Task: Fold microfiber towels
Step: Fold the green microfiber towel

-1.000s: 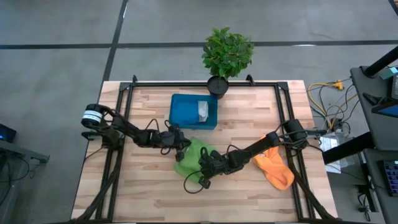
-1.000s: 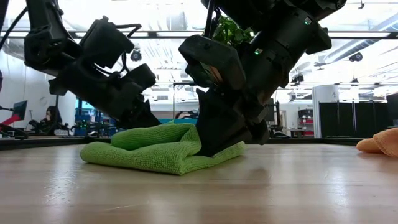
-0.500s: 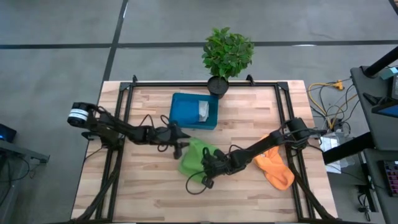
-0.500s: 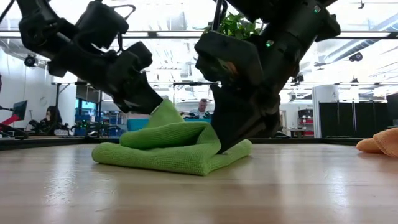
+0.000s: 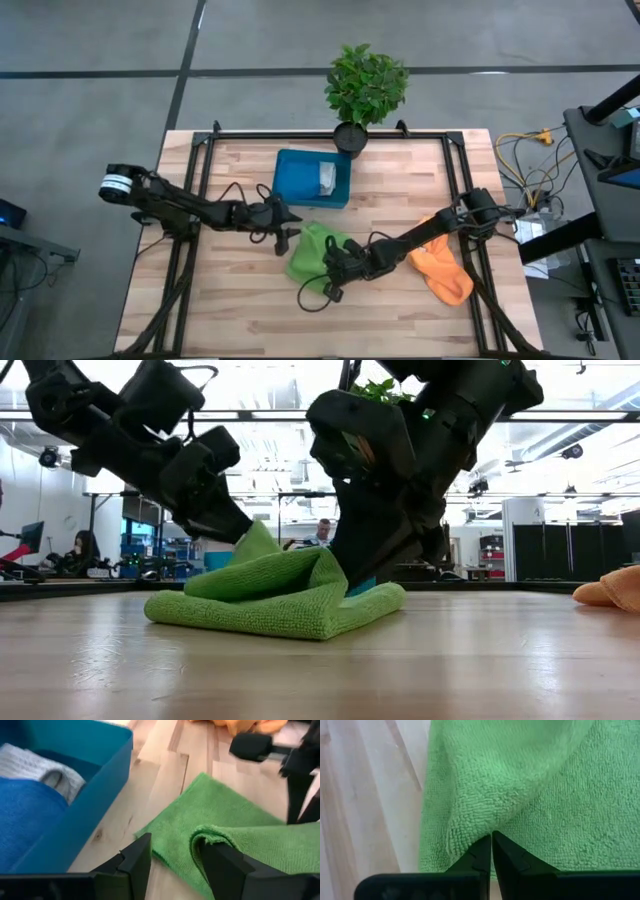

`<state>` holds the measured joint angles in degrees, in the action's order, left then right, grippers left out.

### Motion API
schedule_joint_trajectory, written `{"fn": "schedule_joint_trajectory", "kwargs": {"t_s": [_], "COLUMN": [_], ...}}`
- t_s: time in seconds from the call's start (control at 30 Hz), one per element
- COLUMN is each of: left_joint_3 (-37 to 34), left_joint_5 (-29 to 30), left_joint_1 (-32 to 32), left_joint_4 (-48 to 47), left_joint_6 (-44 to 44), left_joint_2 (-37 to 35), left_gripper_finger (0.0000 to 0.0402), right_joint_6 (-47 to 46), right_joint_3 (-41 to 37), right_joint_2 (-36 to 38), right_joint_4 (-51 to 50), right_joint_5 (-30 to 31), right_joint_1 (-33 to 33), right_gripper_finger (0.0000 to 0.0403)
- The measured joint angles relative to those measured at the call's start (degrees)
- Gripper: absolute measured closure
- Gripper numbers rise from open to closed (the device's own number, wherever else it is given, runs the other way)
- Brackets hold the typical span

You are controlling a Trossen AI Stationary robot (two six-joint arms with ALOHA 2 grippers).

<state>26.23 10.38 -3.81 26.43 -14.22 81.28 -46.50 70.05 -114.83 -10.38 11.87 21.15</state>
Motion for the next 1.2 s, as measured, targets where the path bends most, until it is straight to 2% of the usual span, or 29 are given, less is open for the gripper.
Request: {"fn": "schedule_joint_trajectory", "kwargs": {"t_s": [0.47,0.63,0.87,1.07,1.2], "left_joint_3": [6.0,6.4,6.7,6.4,6.3], "left_joint_5": [-0.8,-0.9,-0.6,0.4,1.0], "left_joint_1": [0.1,0.3,0.5,0.5,0.5], "left_joint_4": [0.2,-0.1,-4.8,-11.8,-15.7], "left_joint_6": [0.1,0.1,1.2,2.7,2.7], "left_joint_2": [9.7,11.2,8.3,3.5,0.0], "left_gripper_finger": [0.0248,0.0220,0.0160,0.0155,0.0155], "right_joint_6": [-0.7,-3.3,-5.6,-6.0,-0.1], "right_joint_3": [2.9,2.9,3.0,3.0,3.0], "right_joint_2": [3.7,5.0,6.2,6.3,6.3], "right_joint_4": [-12.7,-15.2,-17.0,-15.0,-6.5], "right_joint_5": [0.2,0.7,3.2,4.5,5.2], "right_joint_1": [1.6,2.8,4.8,5.3,5.2], "right_gripper_finger": [0.0390,0.0390,0.0390,0.0390,0.0390]}}
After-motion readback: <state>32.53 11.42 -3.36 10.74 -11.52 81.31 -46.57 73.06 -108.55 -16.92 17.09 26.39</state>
